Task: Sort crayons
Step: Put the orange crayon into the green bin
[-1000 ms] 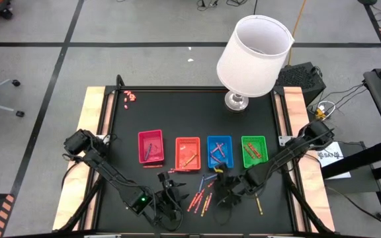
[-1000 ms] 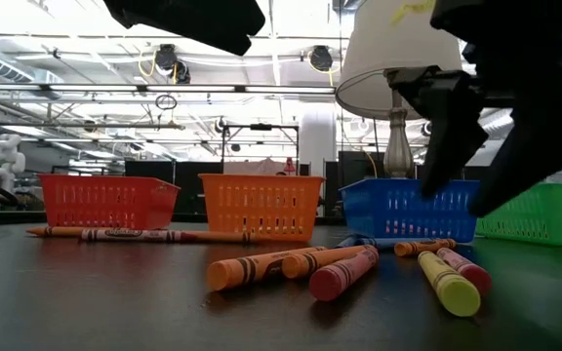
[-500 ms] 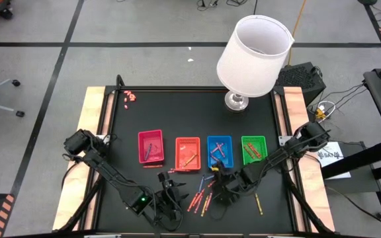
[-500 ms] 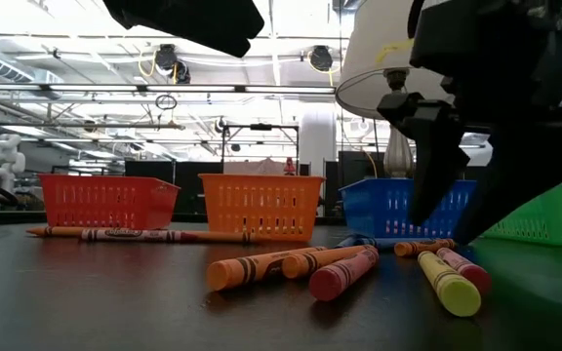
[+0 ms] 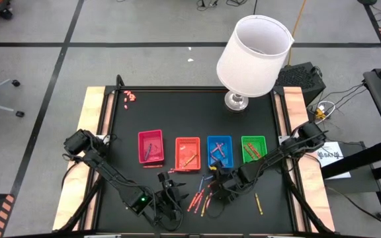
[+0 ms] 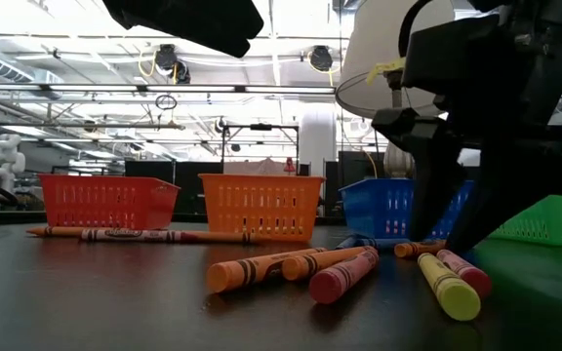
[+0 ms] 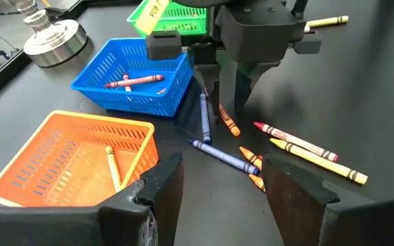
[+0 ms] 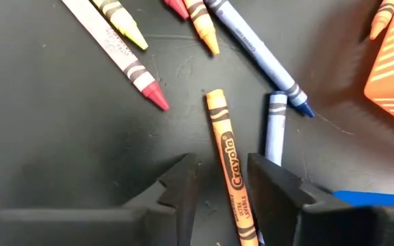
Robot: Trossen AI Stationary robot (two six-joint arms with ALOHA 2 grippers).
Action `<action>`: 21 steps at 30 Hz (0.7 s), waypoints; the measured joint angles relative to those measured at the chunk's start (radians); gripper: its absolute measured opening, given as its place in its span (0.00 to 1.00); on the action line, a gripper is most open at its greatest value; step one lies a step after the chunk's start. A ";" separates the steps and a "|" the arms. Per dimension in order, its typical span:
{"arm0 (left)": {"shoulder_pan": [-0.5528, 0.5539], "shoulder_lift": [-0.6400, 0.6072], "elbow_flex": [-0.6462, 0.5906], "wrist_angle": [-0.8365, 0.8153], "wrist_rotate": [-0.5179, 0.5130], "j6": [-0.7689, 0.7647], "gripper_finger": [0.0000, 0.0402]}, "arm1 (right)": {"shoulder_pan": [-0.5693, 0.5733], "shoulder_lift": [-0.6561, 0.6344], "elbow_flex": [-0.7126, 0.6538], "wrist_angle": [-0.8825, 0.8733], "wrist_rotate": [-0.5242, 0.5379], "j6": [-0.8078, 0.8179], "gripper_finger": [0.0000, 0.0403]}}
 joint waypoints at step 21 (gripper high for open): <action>0.000 0.000 0.000 0.000 0.000 0.001 0.49 | 0.019 -0.001 0.002 -0.028 -0.130 0.156 0.01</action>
